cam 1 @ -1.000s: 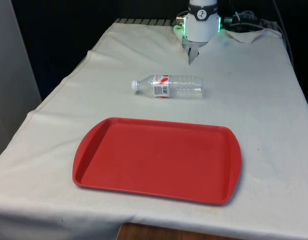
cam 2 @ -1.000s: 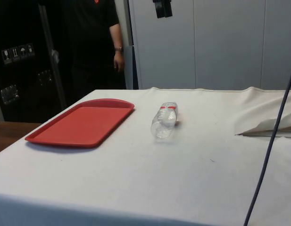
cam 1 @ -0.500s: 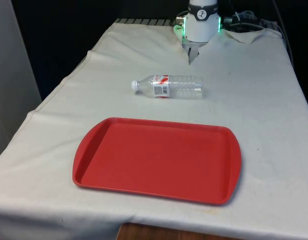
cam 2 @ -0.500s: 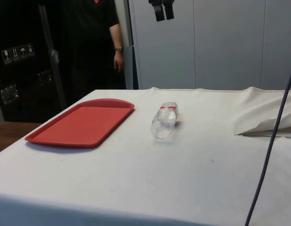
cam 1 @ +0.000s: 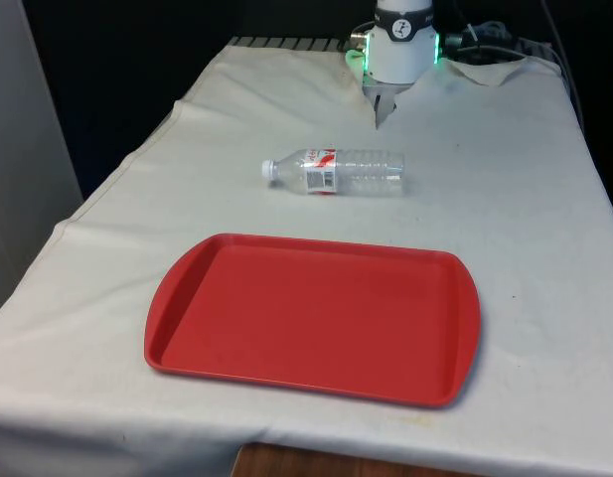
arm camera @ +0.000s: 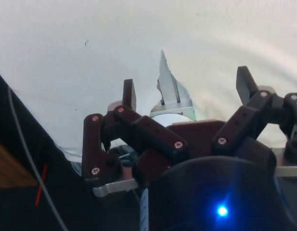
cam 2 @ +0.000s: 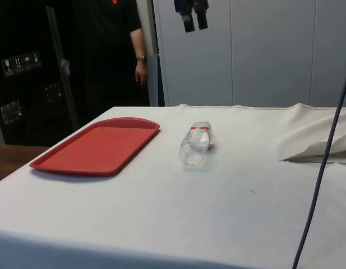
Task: Place the bottle upright on the tray.
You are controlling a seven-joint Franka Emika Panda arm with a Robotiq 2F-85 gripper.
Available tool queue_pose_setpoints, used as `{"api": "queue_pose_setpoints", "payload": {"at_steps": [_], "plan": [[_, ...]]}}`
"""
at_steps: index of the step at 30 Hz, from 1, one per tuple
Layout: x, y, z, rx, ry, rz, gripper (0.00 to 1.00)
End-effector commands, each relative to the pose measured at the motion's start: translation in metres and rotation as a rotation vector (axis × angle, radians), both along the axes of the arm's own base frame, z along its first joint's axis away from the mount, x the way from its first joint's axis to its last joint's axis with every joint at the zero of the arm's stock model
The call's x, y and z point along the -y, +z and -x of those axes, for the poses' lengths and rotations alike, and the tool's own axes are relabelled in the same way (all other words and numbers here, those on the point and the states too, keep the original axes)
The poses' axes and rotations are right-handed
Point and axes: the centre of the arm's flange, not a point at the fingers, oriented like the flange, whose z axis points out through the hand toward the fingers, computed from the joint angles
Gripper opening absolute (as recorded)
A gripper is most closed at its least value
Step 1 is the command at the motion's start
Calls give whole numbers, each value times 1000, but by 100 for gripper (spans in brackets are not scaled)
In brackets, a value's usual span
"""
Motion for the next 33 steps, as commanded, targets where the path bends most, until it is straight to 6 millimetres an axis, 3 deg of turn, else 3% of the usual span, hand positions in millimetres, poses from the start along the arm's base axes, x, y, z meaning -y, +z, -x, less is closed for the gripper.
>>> {"api": "queue_pose_setpoints", "payload": {"at_steps": [1, 33], "plan": [[0, -1, 0, 11, -17, 8, 100], [3, -27, -7, 118, -149, 139, 100]]}}
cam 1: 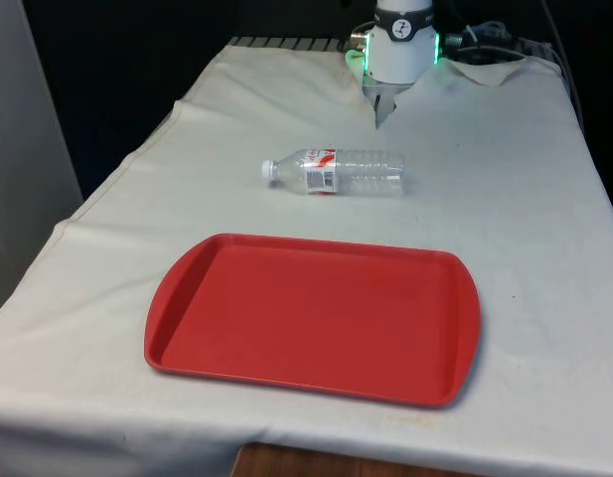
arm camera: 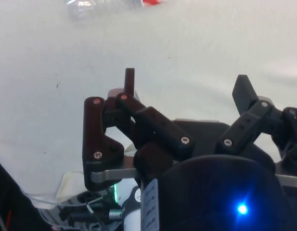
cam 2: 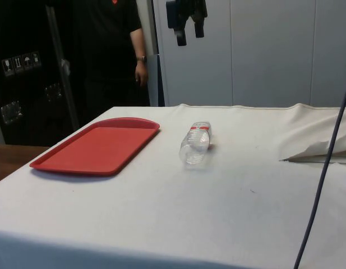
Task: Place the bottle upright on the tray.
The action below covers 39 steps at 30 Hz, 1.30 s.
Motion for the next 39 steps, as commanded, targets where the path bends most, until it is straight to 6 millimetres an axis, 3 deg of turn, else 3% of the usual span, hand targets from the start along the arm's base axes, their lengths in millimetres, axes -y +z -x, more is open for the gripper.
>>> {"api": "queue_pose_setpoints", "payload": {"at_steps": [1, 39], "plan": [[1, -2, -1, 8, -11, 6, 100], [-6, -39, -1, 44, -235, -9, 100]]}}
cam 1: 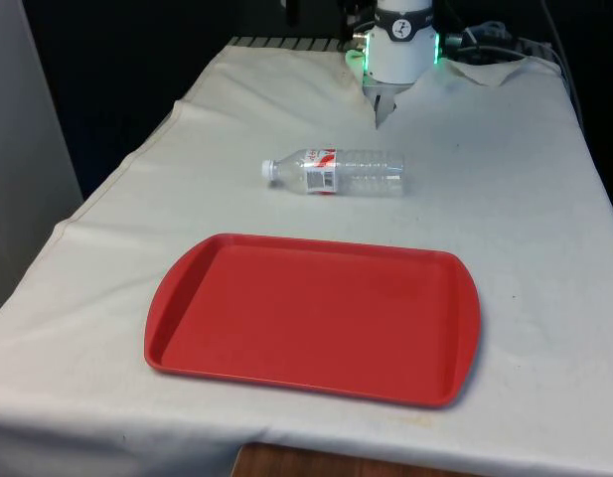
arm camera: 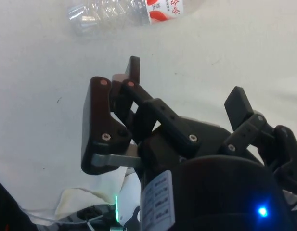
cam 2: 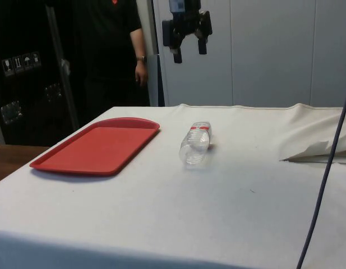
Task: Place the bottle upright on the tray.
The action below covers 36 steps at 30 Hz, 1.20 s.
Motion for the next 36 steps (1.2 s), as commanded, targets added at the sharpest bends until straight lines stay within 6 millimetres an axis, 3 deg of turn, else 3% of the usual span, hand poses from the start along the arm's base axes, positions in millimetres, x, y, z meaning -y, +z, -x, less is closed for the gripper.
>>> {"api": "queue_pose_setpoints", "payload": {"at_steps": [1, 36], "plan": [[0, -2, 0, 8, -17, -11, 100], [0, -32, -1, -26, -231, -86, 100]]}}
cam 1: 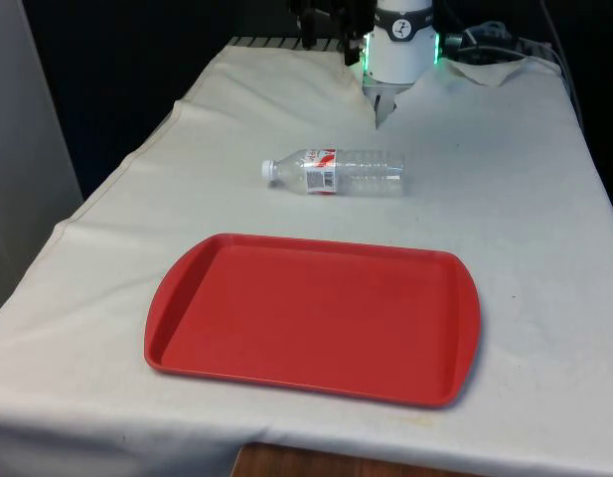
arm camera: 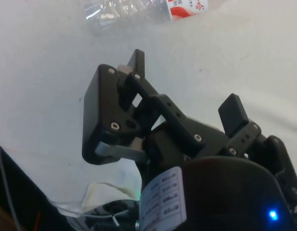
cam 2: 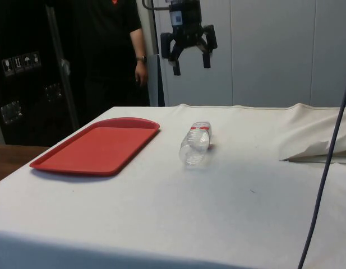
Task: Place the bottle upright on the tray.
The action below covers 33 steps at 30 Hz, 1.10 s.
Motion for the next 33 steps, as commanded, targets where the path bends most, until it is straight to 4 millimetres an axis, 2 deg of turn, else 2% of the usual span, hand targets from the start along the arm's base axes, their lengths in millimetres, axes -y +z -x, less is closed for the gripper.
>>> {"api": "queue_pose_setpoints", "payload": {"at_steps": [1, 23, 33], "plan": [[0, -3, 0, 9, -16, -12, 100], [1, -35, -1, 32, -113, -52, 100], [1, -43, -1, 41, -160, -71, 100]]}}
